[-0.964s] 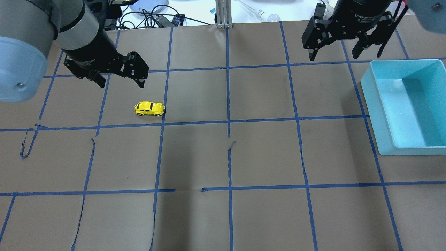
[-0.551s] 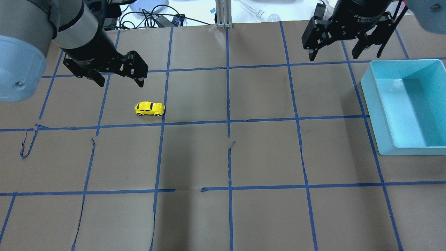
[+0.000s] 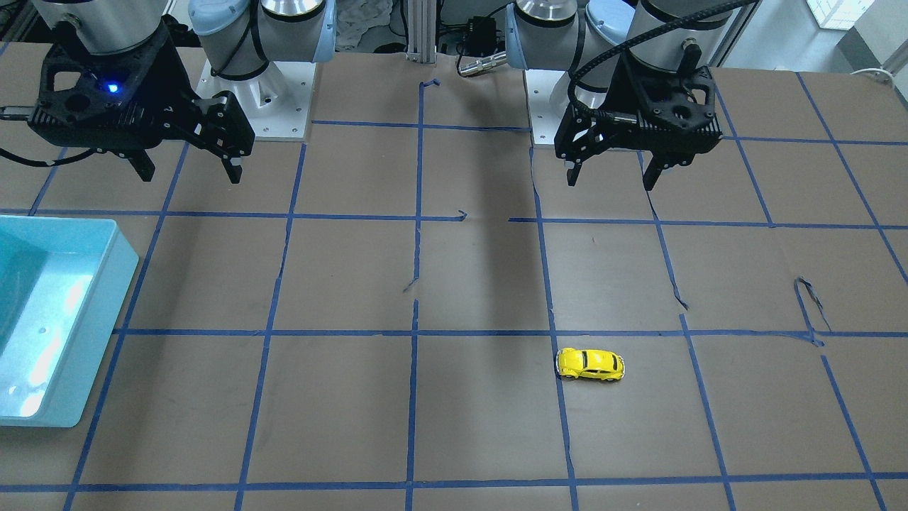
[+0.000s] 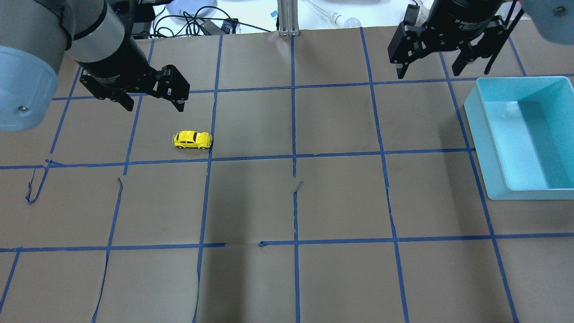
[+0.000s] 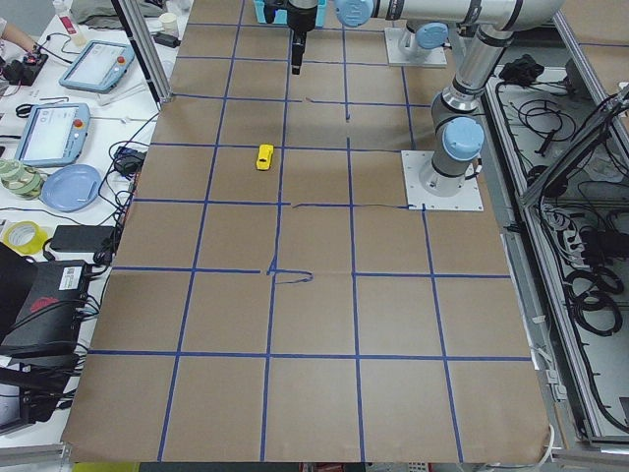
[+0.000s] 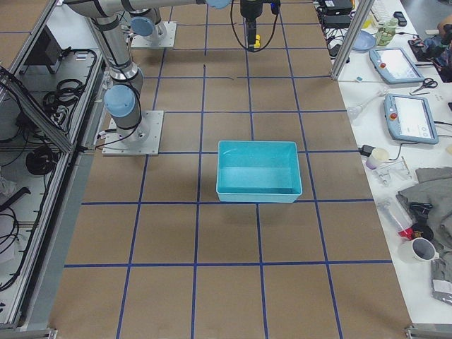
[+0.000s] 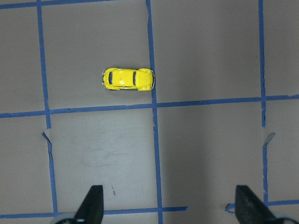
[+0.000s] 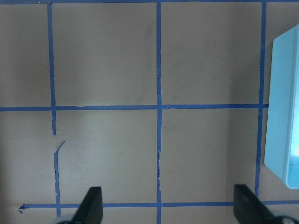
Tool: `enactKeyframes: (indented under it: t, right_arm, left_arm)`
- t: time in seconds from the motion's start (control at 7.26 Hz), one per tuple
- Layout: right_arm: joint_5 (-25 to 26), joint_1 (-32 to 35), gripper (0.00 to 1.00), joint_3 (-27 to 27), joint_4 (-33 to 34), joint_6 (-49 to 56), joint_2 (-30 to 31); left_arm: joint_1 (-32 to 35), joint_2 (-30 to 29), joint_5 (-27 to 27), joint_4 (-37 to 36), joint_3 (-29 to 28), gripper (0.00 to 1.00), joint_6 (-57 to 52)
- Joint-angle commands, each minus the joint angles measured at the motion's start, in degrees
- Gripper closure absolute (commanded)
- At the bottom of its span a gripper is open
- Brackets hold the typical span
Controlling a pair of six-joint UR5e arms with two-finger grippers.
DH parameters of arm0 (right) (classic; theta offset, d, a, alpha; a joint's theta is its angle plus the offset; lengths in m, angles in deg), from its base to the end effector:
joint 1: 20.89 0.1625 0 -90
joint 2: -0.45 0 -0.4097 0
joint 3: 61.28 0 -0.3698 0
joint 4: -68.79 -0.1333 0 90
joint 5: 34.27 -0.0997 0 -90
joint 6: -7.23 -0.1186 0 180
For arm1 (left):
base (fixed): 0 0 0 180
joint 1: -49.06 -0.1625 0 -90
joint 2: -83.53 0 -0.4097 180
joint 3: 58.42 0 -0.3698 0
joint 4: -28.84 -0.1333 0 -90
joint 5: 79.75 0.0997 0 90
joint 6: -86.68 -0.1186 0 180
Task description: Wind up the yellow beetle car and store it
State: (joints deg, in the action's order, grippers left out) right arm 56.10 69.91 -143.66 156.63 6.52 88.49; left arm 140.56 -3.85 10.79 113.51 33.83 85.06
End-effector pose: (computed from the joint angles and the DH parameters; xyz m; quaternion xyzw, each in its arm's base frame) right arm 0.1393 -0.4869 0.4961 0.0007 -0.9995 0.0306 0.0028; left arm -0.1442 -0.4584 0.4661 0.0270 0.9984 -0.0497 0.0048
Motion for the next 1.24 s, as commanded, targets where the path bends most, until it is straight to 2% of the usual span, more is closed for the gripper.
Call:
enactKeyframes:
  t: [0.0, 0.41, 0.55, 1.1]
  right_arm:
    - [-0.19, -0.01, 0.0, -0.15, 0.23, 0.0, -0.06]
    - [-0.19, -0.01, 0.0, -0.15, 0.23, 0.0, -0.06]
    - [-0.02, -0.01, 0.0, -0.15, 0.14, 0.0, -0.06]
    - [-0.02, -0.01, 0.0, -0.24, 0.14, 0.0, -0.06]
  left_arm:
    - [-0.27, -0.24, -0.1, -0.12, -0.06, 0.0, -0.57]
    - [-0.18, -0.15, -0.1, -0.2, 0.2, 0.0, -0.13]
    - [-0.09, -0.32, -0.53, -2.73, 0.38, 0.0, 0.13]
    - [-0.01, -0.06, -0.18, -2.32, 0.73, 0.0, -0.57]
